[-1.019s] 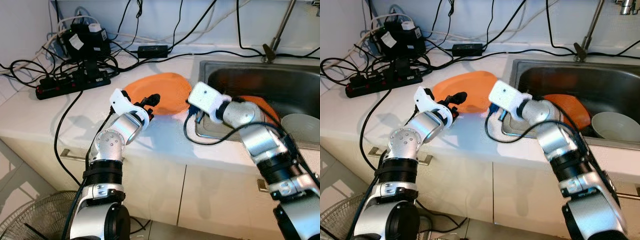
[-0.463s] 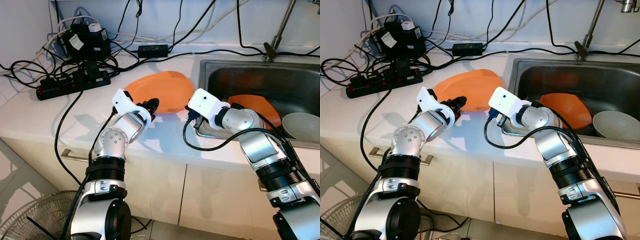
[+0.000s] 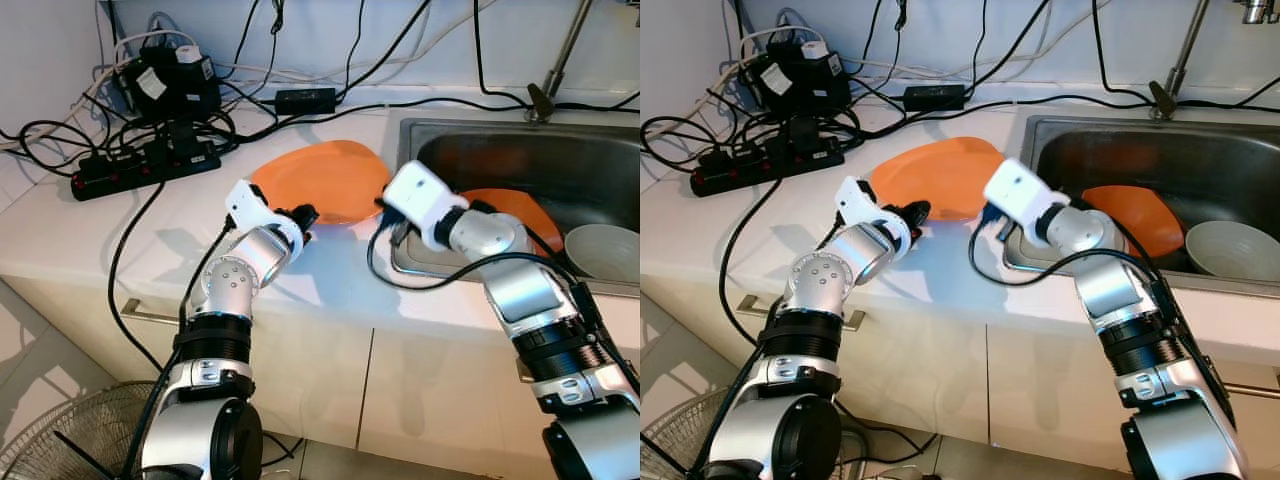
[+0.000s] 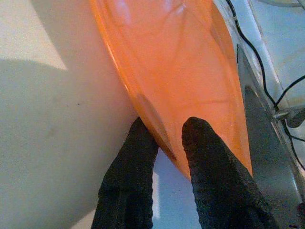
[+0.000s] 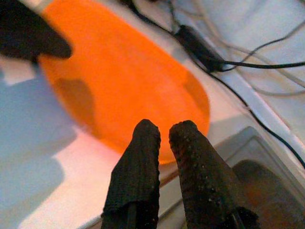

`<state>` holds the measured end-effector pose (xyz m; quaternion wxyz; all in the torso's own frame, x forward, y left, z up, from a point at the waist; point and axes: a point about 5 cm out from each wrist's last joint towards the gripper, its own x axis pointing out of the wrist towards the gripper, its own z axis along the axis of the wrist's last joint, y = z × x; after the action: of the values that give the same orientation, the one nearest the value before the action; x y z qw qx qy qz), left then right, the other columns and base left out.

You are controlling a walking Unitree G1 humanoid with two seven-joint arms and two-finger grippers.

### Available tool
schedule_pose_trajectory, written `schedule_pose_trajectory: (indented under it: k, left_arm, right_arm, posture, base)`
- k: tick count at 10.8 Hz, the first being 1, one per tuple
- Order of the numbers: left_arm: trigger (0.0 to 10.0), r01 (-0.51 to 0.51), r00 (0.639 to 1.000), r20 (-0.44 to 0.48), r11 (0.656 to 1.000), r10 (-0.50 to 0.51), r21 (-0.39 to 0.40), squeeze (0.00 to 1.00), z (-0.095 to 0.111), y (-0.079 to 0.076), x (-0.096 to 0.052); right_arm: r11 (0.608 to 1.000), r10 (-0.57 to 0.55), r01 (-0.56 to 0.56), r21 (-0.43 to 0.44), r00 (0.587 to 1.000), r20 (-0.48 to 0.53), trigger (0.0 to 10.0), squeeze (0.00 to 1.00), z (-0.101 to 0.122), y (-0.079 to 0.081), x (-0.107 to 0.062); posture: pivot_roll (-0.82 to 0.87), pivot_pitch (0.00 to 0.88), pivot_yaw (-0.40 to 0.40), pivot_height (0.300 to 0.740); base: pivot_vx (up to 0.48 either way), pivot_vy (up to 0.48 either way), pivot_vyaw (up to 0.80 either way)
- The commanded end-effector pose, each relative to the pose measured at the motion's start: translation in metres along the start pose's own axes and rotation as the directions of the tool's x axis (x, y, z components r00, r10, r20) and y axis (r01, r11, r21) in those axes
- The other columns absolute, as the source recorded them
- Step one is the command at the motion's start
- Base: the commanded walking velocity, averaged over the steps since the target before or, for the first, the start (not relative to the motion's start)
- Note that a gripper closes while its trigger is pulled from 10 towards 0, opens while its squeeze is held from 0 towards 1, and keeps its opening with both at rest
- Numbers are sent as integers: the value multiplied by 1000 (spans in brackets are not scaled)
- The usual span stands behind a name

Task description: Kitchen organization

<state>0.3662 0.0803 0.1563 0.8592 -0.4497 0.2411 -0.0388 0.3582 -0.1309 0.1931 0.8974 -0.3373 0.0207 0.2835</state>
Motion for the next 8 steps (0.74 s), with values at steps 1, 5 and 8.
schedule_pose_trajectory:
  k: [1,5,8]
  left_arm:
    - [0,41,998,-42,999,-40,3,0,-17,-20,4]
    - [0,46,999,-23,999,-46,8,0,-14,-18,4]
    - [0,60,998,1,998,-60,-7,0,-12,-18,4]
  right_arm:
    - [999,-39,38,15,999,38,10000,0,10,-6,-1]
    - [971,-176,164,173,983,58,10000,0,12,-21,-2]
    - [936,-227,206,286,973,43,10000,0,8,-20,-2]
  posture:
    - [64,0,112,740]
    - [61,0,112,740]
    - [59,0,111,740]
  base:
    - [0,0,0]
    - [0,0,0]
    - [0,0,0]
